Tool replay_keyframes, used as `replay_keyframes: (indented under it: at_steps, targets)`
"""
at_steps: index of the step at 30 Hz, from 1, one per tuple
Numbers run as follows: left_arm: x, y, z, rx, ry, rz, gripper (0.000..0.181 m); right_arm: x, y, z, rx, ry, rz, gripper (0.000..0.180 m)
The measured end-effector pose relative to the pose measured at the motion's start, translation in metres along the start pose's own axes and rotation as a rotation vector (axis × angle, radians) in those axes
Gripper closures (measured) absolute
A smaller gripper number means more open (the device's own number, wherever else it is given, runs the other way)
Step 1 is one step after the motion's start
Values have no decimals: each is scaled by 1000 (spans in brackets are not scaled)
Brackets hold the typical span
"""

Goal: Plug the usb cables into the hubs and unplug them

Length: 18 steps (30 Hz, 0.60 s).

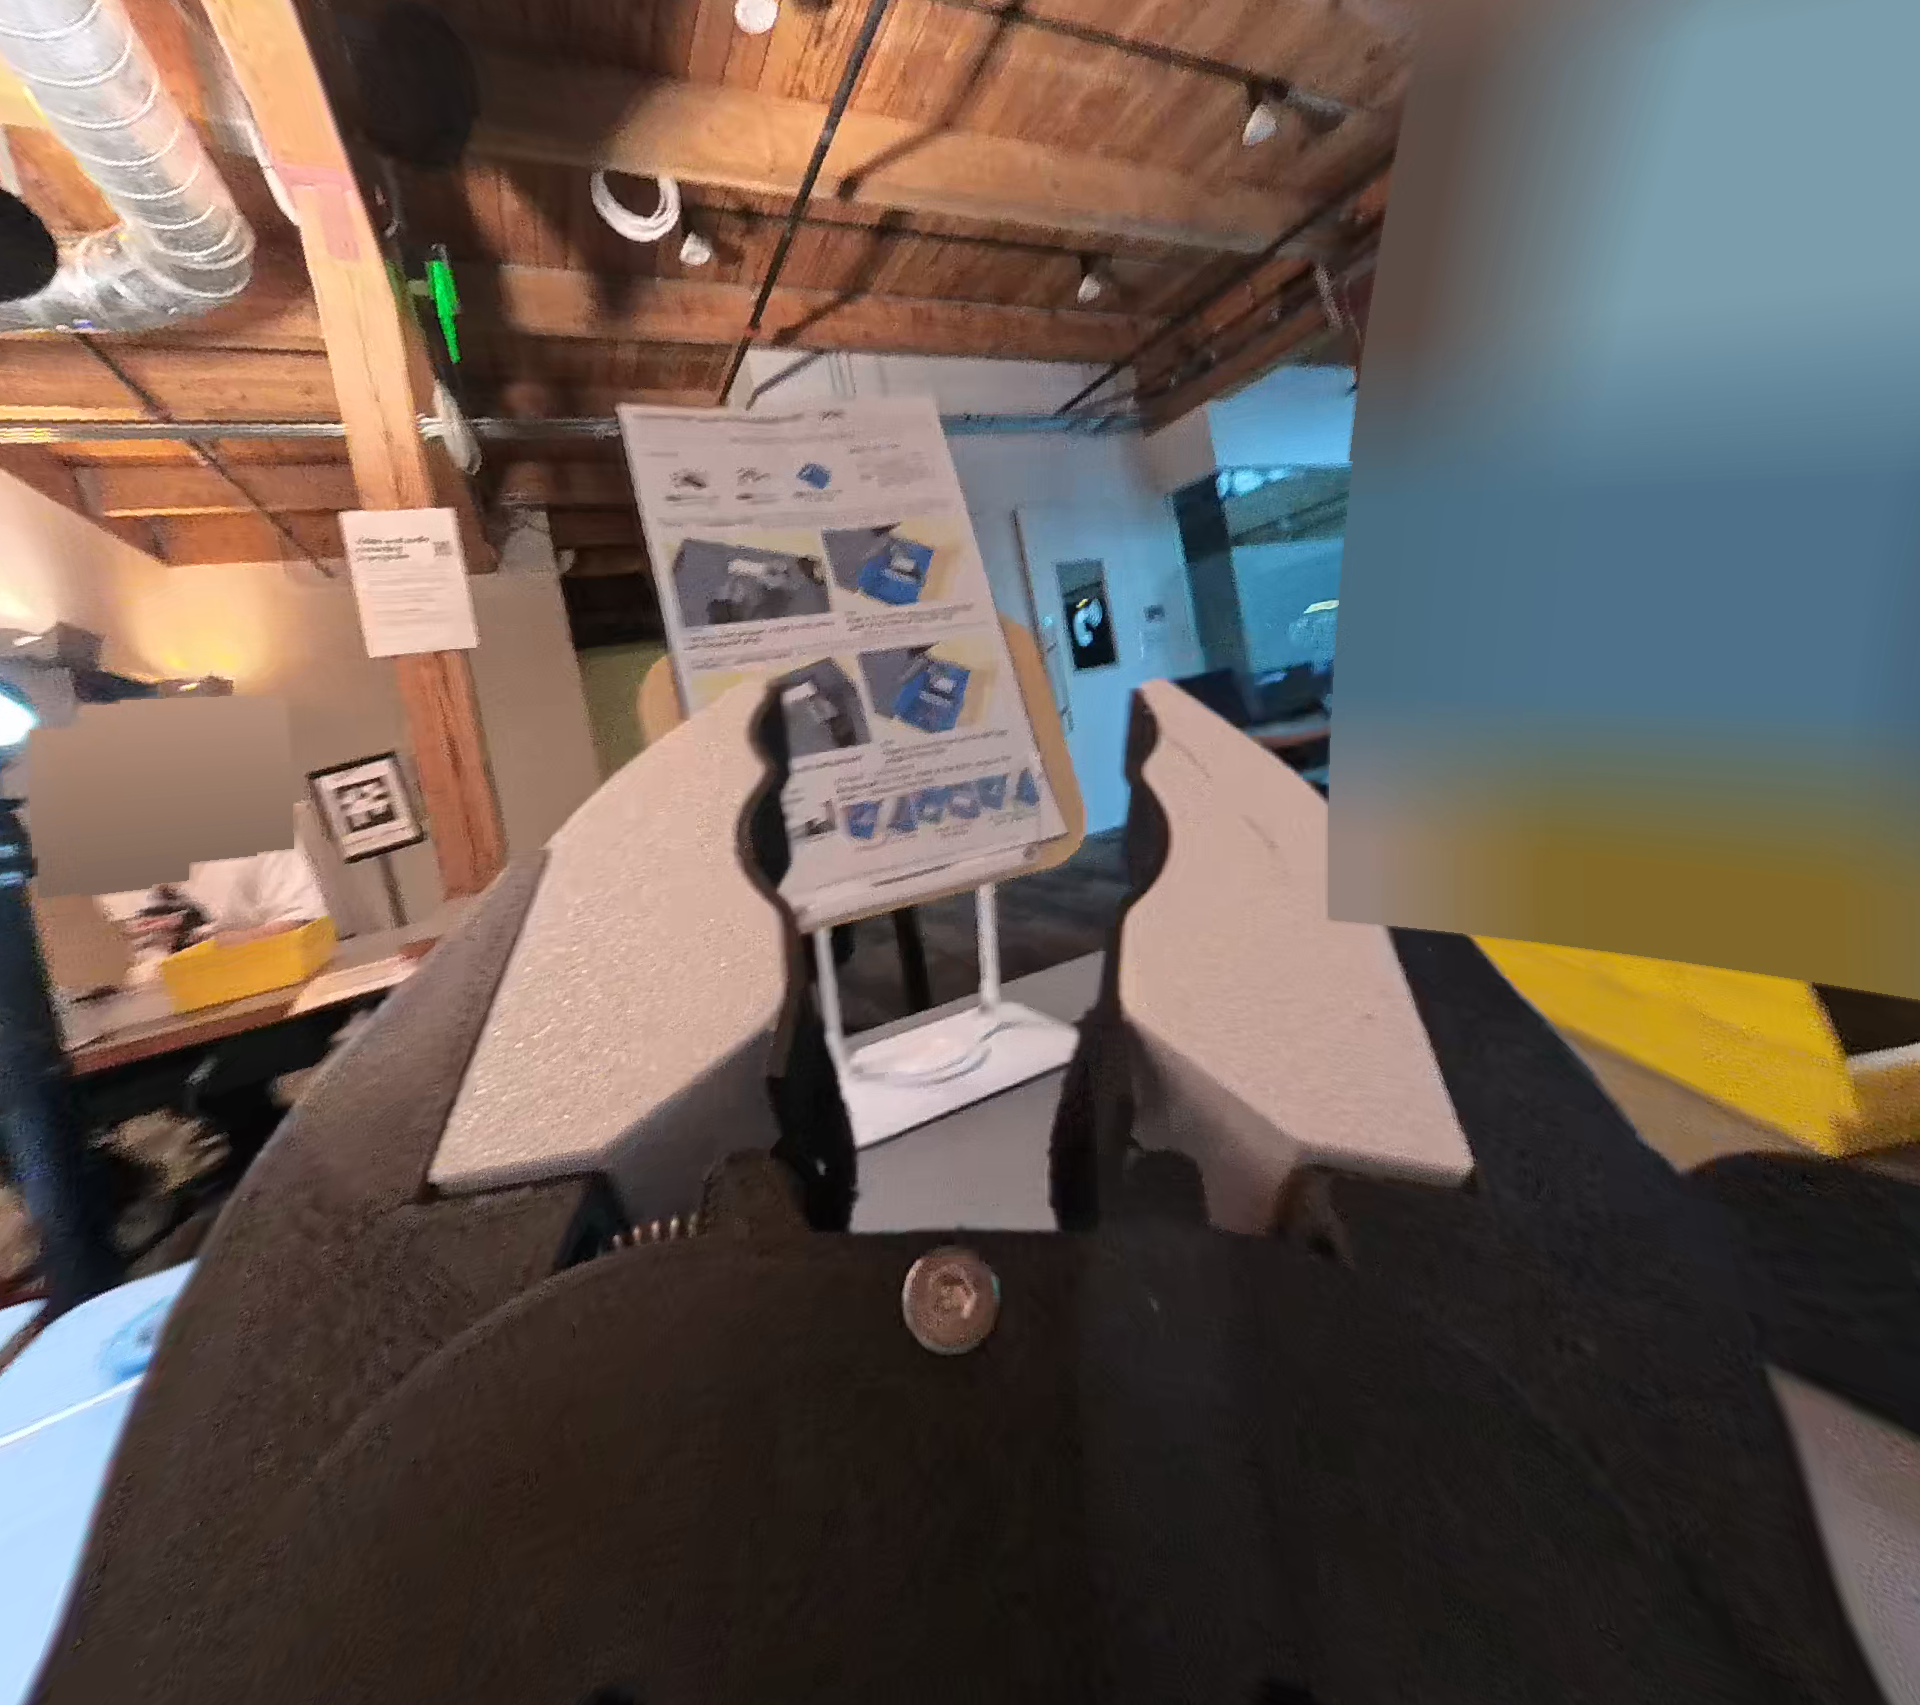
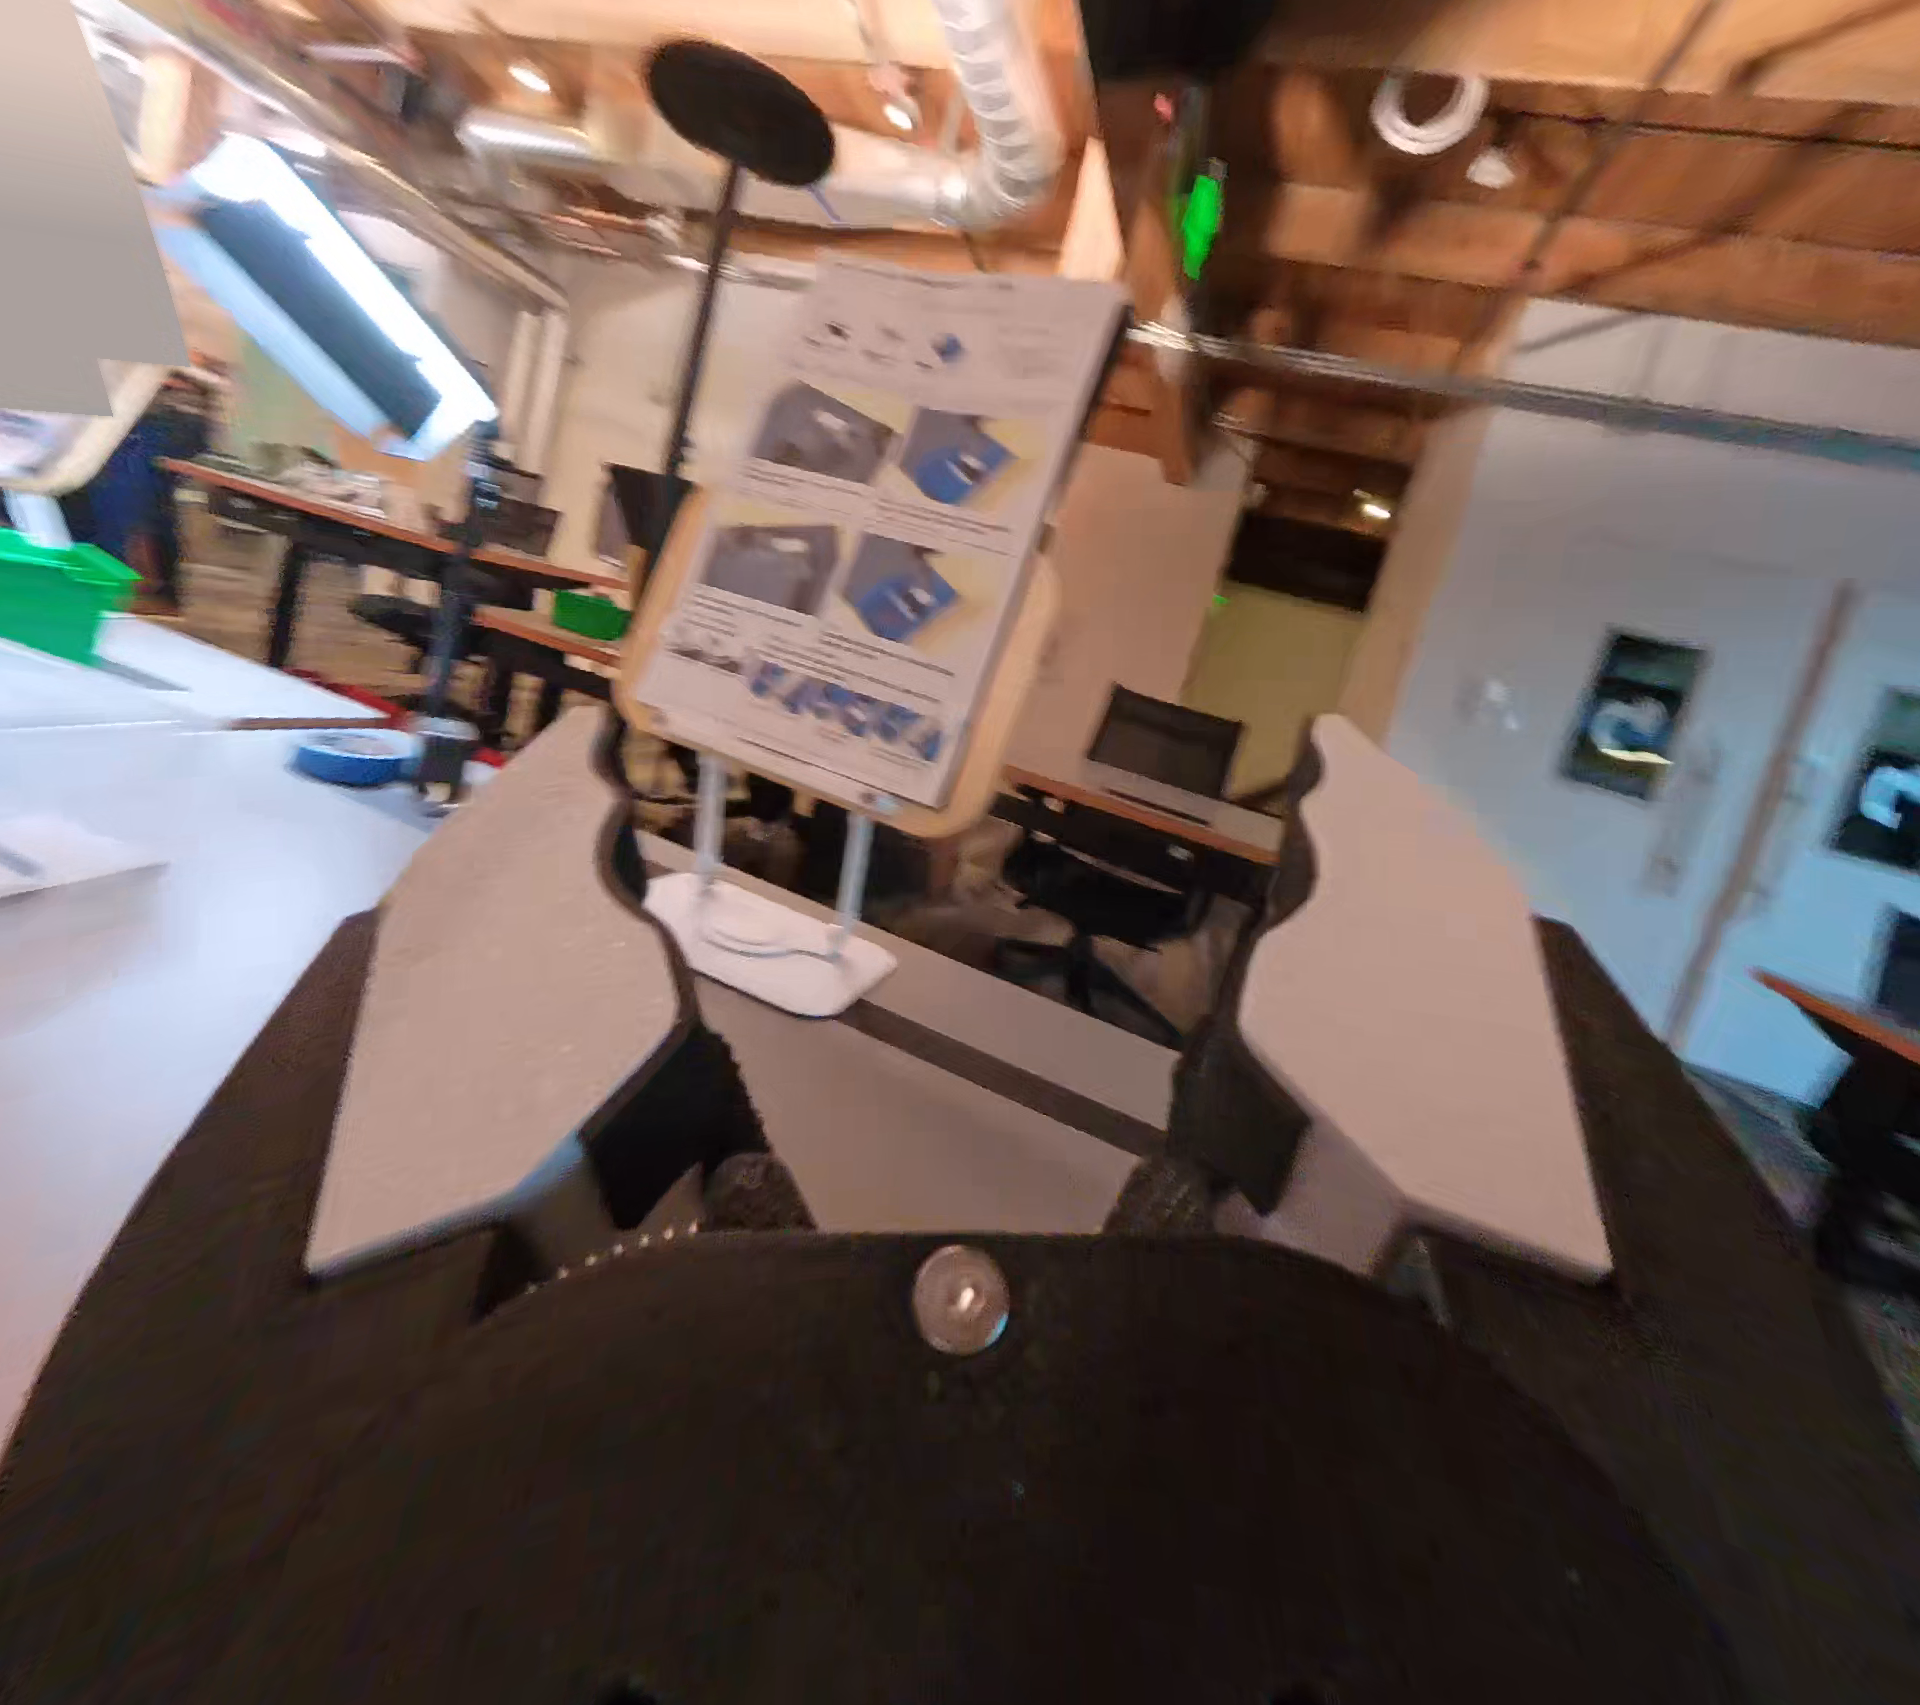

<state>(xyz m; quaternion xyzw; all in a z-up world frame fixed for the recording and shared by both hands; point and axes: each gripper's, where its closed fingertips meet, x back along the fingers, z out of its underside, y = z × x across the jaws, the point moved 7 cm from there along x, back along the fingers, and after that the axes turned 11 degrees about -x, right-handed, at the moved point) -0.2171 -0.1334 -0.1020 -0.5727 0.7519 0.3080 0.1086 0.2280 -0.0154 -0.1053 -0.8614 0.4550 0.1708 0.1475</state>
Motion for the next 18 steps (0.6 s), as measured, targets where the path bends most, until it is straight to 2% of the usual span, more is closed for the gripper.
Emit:
replay_keyframes:
  at_steps: [2, 3, 4, 5, 7, 9, 10, 11, 13, 14, 15, 16, 18]
  targets:
    - [7, 11, -4, -59, 29, -34, 139, 6, 22, -5, -21, 5, -99, 98]
    - [12, 18, -8, -70, 25, -75, 139, 8, 31, -8, -17, -5, -137, 116]
    - [17, 25, -12, -77, 24, -106, 133, 10, 37, -11, -15, -30, -135, 120]
    - [21, 29, -16, -79, 27, -106, 127, 12, 40, -15, -18, -58, -114, 112]
    - [29, 41, -24, -31, 38, -116, 105, 11, 49, -20, -37, -103, -97, 70]
    - [39, 46, -33, -41, -9, -83, 112, 13, 61, -22, -8, -129, -134, 49]
    - [44, 48, -35, -80, -12, -69, 116, 15, 68, -20, 22, -127, -175, 54]
    - [48, 52, -36, -108, 12, -78, 119, 17, 73, -16, 39, -86, -199, 67]
    - [55, 58, -37, -146, 49, -83, 134, 21, 84, -6, 58, -2, -231, 103]
    - [58, 61, -38, -157, 44, -90, 145, 22, 87, -3, 79, -7, -243, 120]
    - [58, 63, -38, -148, 40, -111, 147, 22, 86, -4, 73, -29, -221, 132]
    - [60, 66, -38, -125, 53, -131, 146, 21, 85, -6, 34, -57, -188, 133]
    - [62, 72, -35, -104, 112, -140, 122, 19, 88, -7, -46, -108, -196, 88]
